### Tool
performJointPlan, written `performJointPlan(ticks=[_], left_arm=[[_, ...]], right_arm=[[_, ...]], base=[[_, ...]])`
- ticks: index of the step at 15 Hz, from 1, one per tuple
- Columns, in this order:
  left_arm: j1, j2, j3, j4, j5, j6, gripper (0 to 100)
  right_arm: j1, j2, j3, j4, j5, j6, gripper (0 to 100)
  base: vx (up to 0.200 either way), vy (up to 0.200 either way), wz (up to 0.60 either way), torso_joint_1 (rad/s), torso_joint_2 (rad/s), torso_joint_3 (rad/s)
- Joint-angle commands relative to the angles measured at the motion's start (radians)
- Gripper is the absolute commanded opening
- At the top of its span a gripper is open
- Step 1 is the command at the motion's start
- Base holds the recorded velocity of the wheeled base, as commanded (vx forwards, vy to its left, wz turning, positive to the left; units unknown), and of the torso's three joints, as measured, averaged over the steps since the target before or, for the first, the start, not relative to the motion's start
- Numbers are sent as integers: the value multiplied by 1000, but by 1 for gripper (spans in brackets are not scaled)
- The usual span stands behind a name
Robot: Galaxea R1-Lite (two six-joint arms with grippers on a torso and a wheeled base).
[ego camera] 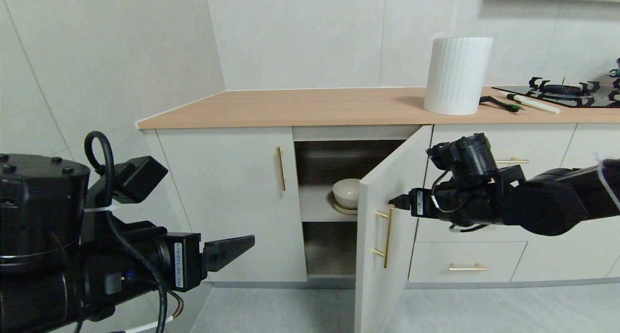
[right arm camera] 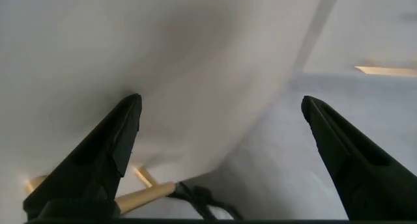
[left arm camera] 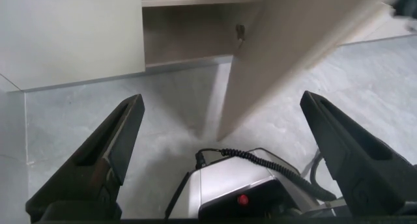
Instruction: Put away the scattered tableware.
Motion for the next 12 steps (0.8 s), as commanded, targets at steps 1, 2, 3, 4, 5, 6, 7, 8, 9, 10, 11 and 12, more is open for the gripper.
performJointPlan(ticks=[1, 2, 3, 4, 5, 6, 7, 8, 9, 10, 11, 12], left_arm=[[5, 7, -2, -9, 2, -1, 100], [5, 7, -1, -30, 5, -3, 100], [5, 5, 1, -36, 10, -3, 100], [5, 4, 1, -36, 10, -3, 100], [5, 4, 1, -36, 10, -3, 100], [5, 5, 1, -36, 10, -3, 100], [5, 5, 1, -36, 10, -1, 100], [5, 5, 3, -36, 10, -1, 100], [5, 7, 4, -36, 8, -1, 100], [5, 5, 7, -36, 7, 0, 100], [5, 5, 9, -36, 7, 2, 100], [5, 5, 9, -33, 8, 2, 100]], right_arm=[[3, 105, -59, -25, 24, -2, 100], [3, 143, -95, -30, 24, 3, 100], [3, 163, -104, -32, 26, 14, 100], [4, 186, -115, -38, 26, 18, 100], [9, 206, -121, -55, 24, 23, 100], [9, 226, -122, -78, 24, 31, 100], [9, 250, -133, -105, 24, 44, 100], [9, 278, -150, -114, 18, 54, 100], [10, 295, -170, -114, 14, 67, 100], [10, 298, -176, -114, 12, 86, 100], [10, 300, -182, -114, 12, 104, 100], [10, 304, -190, -116, 12, 112, 100]], base=[[0, 0, 0, 0, 0, 0], [0, 0, 0, 0, 0, 0], [0, 0, 0, 0, 0, 0], [0, 0, 0, 0, 0, 0], [0, 0, 0, 0, 0, 0], [0, 0, 0, 0, 0, 0], [0, 0, 0, 0, 0, 0], [0, 0, 0, 0, 0, 0], [0, 0, 0, 0, 0, 0], [0, 0, 0, 0, 0, 0], [0, 0, 0, 0, 0, 0], [0, 0, 0, 0, 0, 0]])
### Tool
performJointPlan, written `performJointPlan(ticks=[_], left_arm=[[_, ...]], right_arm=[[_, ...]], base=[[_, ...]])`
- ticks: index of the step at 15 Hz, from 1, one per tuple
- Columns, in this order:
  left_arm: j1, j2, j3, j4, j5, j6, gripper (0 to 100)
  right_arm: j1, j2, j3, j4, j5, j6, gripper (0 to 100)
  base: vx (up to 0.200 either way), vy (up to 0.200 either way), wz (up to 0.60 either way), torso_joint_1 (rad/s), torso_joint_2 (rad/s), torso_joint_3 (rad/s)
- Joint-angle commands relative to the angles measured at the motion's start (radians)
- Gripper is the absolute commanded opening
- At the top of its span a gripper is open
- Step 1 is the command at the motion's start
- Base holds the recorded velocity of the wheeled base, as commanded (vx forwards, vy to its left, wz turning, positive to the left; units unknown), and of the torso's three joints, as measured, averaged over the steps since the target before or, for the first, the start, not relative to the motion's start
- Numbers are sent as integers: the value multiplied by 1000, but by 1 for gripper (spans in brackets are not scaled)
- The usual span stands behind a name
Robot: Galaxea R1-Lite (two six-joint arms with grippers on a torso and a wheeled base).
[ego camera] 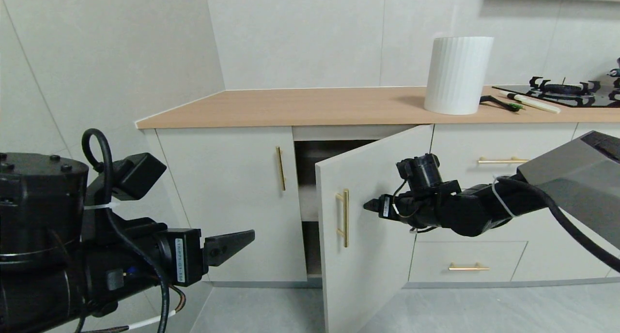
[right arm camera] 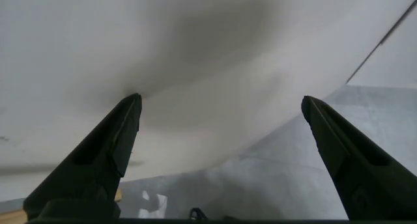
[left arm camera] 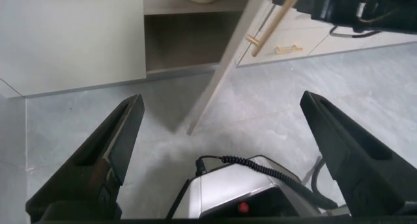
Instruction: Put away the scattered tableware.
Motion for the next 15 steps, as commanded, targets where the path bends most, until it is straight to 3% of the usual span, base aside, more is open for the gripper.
performJointPlan(ticks=[1, 6, 11, 15], left_arm=[[0, 2, 1, 1, 1, -1, 100], [0, 3, 1, 1, -1, -1, 100], [0, 8, 1, -2, -5, -1, 100], [0, 13, 3, -2, -5, -1, 100]], right_arm=[[1, 23, -14, -1, -1, 3, 100], [4, 55, -51, -16, -1, 58, 100], [13, 93, -138, -15, -7, 184, 100], [8, 159, -239, -6, -82, 255, 100]], base=[[200, 0, 0, -2, 12, -2], [200, 0, 0, 0, 2, 1], [0, 0, 0, 0, 0, 0], [0, 0, 0, 0, 0, 0]])
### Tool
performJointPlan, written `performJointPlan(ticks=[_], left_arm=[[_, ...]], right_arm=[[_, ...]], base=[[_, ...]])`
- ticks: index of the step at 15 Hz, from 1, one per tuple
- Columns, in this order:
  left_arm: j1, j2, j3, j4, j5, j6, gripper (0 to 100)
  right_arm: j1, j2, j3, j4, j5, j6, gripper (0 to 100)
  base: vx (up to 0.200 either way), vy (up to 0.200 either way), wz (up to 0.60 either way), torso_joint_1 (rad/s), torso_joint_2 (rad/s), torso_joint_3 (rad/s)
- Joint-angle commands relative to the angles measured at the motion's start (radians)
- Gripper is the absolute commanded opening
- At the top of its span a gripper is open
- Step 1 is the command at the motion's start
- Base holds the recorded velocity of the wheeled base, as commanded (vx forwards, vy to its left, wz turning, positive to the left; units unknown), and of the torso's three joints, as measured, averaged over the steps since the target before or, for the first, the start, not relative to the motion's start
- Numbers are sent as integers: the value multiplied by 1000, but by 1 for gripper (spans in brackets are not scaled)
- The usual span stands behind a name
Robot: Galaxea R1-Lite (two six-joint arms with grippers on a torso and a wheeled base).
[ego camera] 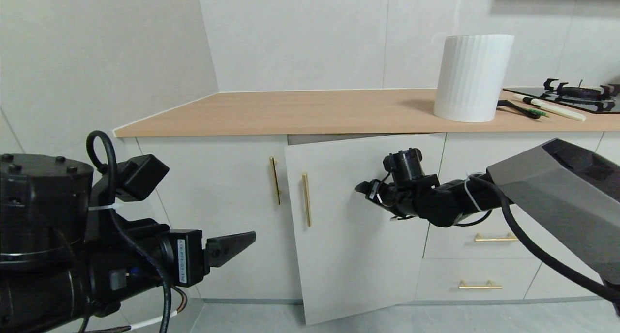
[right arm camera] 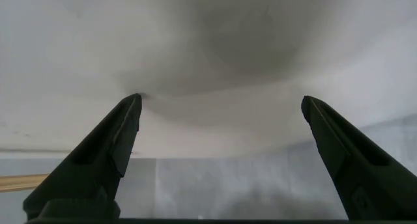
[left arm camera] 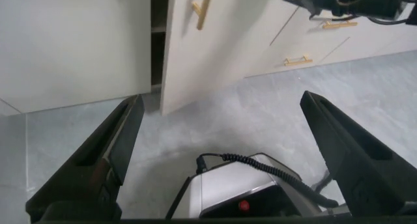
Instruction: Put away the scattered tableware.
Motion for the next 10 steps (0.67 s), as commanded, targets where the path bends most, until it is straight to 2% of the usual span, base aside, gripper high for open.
performJointPlan(ticks=[1, 7, 10], left_arm=[[0, 5, 1, 0, 0, -1, 100], [0, 8, 1, 0, 0, -1, 100], [0, 20, 1, 0, 0, -1, 100]], right_arm=[[-5, 48, -47, 0, -34, 4, 100], [-29, 111, -139, 0, -134, 19, 100], [-35, 134, -204, 62, -162, 43, 100]], base=[[0, 0, 0, 0, 0, 0], [0, 0, 0, 0, 0, 0], [0, 0, 0, 0, 0, 0]])
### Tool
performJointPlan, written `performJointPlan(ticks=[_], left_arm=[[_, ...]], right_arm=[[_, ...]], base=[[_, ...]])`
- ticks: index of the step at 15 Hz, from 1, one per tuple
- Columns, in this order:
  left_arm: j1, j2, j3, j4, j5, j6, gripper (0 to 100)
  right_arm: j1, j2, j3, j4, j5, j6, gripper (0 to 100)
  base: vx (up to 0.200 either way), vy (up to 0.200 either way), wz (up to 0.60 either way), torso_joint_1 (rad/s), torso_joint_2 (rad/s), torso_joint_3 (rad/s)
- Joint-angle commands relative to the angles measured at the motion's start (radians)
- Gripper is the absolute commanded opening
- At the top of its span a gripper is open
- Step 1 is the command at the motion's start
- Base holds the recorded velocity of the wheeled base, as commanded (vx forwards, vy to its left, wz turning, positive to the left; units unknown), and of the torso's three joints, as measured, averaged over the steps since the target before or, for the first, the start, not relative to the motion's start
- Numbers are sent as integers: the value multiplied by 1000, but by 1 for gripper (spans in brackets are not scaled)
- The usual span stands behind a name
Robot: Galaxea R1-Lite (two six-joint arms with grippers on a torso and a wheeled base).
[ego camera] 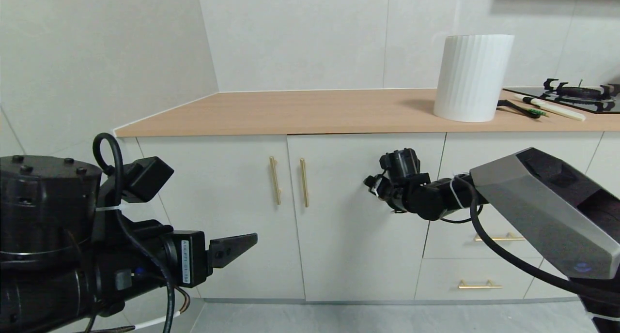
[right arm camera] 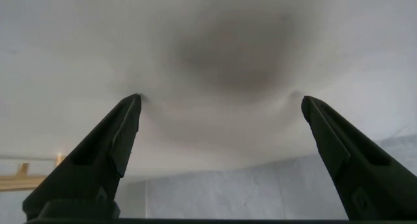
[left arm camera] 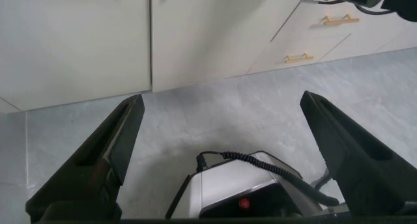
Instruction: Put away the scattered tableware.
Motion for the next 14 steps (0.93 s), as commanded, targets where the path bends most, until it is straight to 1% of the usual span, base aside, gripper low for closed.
performJointPlan(ticks=[1, 2, 4, 7, 9, 11, 13, 14], left_arm=[[-2, 8, 0, 0, 0, 0, 100], [0, 8, 0, 0, 0, 0, 100], [0, 8, 0, 0, 0, 0, 100], [0, 8, 0, 0, 0, 0, 100], [0, 9, 2, 0, 0, 0, 100], [0, 8, 2, -2, 2, 0, 100], [0, -9, 0, -2, 5, 1, 100], [1, -41, -2, -2, 5, 1, 100]], right_arm=[[-9, 35, -55, 29, -37, 9, 100], [-16, 53, -94, 52, -69, 11, 100], [-21, 52, -105, 72, -70, 14, 100], [-15, 17, -91, 81, -70, 23, 100], [8, -66, -31, 123, -61, 23, 100], [69, -266, 142, 135, 11, 17, 100], [103, -447, 288, 130, 62, 0, 100], [117, -635, 437, 129, 97, -54, 100]], base=[[0, 0, 0, 0, 0, 0], [0, 0, 0, 0, 0, 0], [0, 0, 0, 0, 0, 0], [0, 0, 0, 0, 0, 0], [0, 0, 0, 0, 0, 0], [0, 0, 0, 0, 0, 0], [0, 0, 0, 0, 0, 0], [0, 0, 0, 0, 0, 0]])
